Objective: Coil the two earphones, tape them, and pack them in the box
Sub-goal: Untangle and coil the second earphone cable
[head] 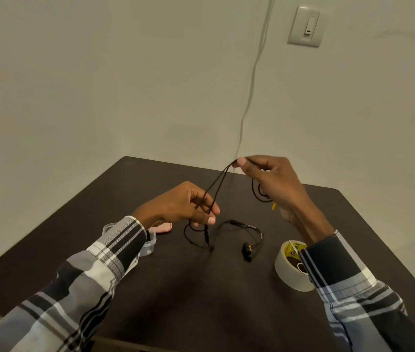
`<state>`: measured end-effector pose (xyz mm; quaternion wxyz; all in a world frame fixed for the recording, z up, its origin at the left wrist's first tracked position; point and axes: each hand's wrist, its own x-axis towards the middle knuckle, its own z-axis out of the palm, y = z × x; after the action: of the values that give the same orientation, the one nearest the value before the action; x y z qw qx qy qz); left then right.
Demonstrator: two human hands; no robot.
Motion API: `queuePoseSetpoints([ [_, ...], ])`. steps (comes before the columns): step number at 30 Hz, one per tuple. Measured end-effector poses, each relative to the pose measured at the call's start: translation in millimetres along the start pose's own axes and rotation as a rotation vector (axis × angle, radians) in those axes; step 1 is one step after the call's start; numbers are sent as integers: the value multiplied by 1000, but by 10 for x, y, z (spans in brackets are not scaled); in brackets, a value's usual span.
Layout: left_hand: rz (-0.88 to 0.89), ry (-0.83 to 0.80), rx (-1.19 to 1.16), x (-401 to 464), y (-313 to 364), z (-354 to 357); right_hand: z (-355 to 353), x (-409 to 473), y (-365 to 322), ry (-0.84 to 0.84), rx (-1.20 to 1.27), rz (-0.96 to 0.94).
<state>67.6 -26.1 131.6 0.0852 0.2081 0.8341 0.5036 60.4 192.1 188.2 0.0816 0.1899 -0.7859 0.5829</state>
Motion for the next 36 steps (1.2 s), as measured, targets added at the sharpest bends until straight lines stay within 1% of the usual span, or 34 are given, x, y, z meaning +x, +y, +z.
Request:
queuePoseSetpoints([
  [3, -2, 13, 7, -18, -21, 14, -55, 47, -56, 86, 87, -22],
  [7, 12, 64, 48, -11, -22, 38, -73, 66, -91, 92, 205, -33],
  [10, 28, 97, 113, 10, -51, 40, -67, 82, -103, 143, 251, -22],
  [13, 37, 114, 87, 11, -71, 47, -72, 80, -97, 174, 259, -19],
  [16, 40, 160, -49, -3, -53, 54, -58, 64, -38, 125, 197, 39],
  [20, 62, 189, -195, -3, 19, 63, 34, -29, 71, -69, 83, 172],
  [24, 71, 159, -225, -4, 54, 59, 154, -72, 186, -194, -18, 212],
  [28, 69, 207, -281, -8, 72, 72, 211, -72, 248, -270, -32, 245],
  [30, 60, 239, -302, 2, 100, 92, 247, -71, 280, -284, 7, 258],
  [33, 52, 268, -307, 24, 125, 112, 280, -77, 287, -244, 24, 258],
  [36, 26, 270, -354, 23, 120, 105, 271, -66, 255, -101, 56, 281],
])
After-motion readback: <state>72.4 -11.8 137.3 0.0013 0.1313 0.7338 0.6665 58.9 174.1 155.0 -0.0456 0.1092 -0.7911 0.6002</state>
